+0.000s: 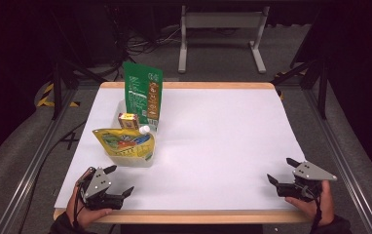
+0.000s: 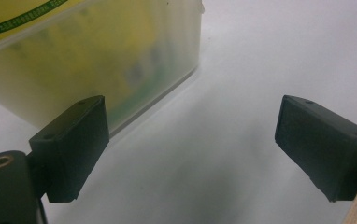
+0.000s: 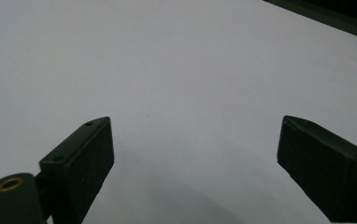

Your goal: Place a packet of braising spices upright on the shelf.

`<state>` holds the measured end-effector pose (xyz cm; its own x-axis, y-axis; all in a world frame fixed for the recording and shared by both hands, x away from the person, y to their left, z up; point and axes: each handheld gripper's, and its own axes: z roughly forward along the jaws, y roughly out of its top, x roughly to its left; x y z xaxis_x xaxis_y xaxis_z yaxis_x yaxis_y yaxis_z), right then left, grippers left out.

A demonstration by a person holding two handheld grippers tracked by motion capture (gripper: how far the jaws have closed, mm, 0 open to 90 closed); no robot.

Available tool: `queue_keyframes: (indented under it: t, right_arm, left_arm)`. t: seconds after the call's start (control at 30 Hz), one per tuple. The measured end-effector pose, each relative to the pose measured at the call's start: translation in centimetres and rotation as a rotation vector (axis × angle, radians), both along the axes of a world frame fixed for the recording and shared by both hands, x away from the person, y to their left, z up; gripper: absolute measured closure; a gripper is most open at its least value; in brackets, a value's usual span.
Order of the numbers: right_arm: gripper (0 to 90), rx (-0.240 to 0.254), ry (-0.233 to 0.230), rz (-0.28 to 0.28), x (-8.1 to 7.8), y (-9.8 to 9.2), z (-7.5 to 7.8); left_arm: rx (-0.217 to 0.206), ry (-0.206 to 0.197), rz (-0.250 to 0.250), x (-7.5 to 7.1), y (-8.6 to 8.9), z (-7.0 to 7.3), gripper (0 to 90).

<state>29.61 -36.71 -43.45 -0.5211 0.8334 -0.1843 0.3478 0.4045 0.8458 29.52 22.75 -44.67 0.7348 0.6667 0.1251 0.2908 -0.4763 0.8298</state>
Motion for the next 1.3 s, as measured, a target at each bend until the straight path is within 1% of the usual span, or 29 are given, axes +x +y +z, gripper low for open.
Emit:
queue_keyframes:
  t: [0.03, 0.13, 0.2, 0.23, 0.3, 0.4, 0.47, 0.5, 0.6, 0.73, 0.97, 1.03, 1.17, 1.23, 1.3]
  right_arm:
    - [11.0, 0.012, 0.003, -0.003, -0.2, -0.2, 0.0]
    - [10.9, 0.016, -0.004, -0.019, -0.5, -0.5, -0.1]
    - [10.8, 0.033, 0.004, -0.025, -0.7, -0.8, -0.2]
    - [10.8, 0.03, 0.002, -0.032, -0.8, -1.0, -0.3]
    - [10.8, 0.023, -0.001, -0.042, -0.8, -1.1, -0.4]
    - [11.2, 0.014, -0.021, -0.053, -0.9, -0.9, -0.2]
    - [11.4, 0.014, -0.043, -0.053, -0.9, -0.6, 0.0]
    - [11.5, 0.011, -0.044, -0.059, -0.9, -0.5, 0.0]
    - [11.6, -0.001, -0.044, -0.061, -0.8, -0.3, -0.1]
    - [11.6, 0.005, -0.046, -0.062, -0.6, -0.4, -0.1]
    - [11.7, 0.004, -0.045, -0.046, -0.6, -0.2, -0.2]
    - [11.6, -0.004, -0.046, -0.045, -0.6, -0.1, -0.2]
    - [11.6, -0.002, -0.046, -0.046, -0.5, -0.1, -0.2]
    - [11.6, 0.0, -0.048, -0.046, -0.5, -0.1, -0.2]
    - [11.6, 0.0, -0.047, -0.046, -0.5, -0.1, -0.2]
  left_arm:
    - [-0.005, 0.0, 0.0, 0.0, 0.1, 0.0, 10.7]
    - [-0.009, -0.002, 0.008, 0.0, 0.1, 0.0, 10.7]
    - [-0.006, -0.006, 0.008, 0.1, 0.0, 0.0, 10.7]
    - [-0.011, -0.006, 0.006, 0.0, -0.1, 0.0, 10.7]
    - [-0.007, -0.013, 0.001, 0.0, -0.3, 0.1, 10.7]
    - [0.002, -0.015, -0.013, 0.0, -0.4, 0.0, 10.7]
    - [-0.005, -0.02, -0.016, 0.1, -0.4, 0.0, 10.7]
    - [-0.005, -0.02, -0.016, 0.1, -0.5, 0.0, 10.7]
    - [-0.004, -0.022, -0.019, 0.1, -0.5, 0.0, 10.6]
    - [-0.006, -0.021, -0.012, 0.2, -0.5, 0.0, 10.7]
    - [0.0, -0.023, -0.006, 0.2, -0.8, 0.1, 10.7]
    - [0.004, -0.021, -0.007, 0.3, -0.9, 0.0, 10.7]
    - [0.0, -0.021, -0.008, 0.4, -0.7, 0.0, 10.6]
    - [-0.008, -0.02, -0.004, 0.4, -0.7, 0.0, 10.6]
    - [-0.006, -0.019, -0.003, 0.4, -0.7, 0.0, 10.6]
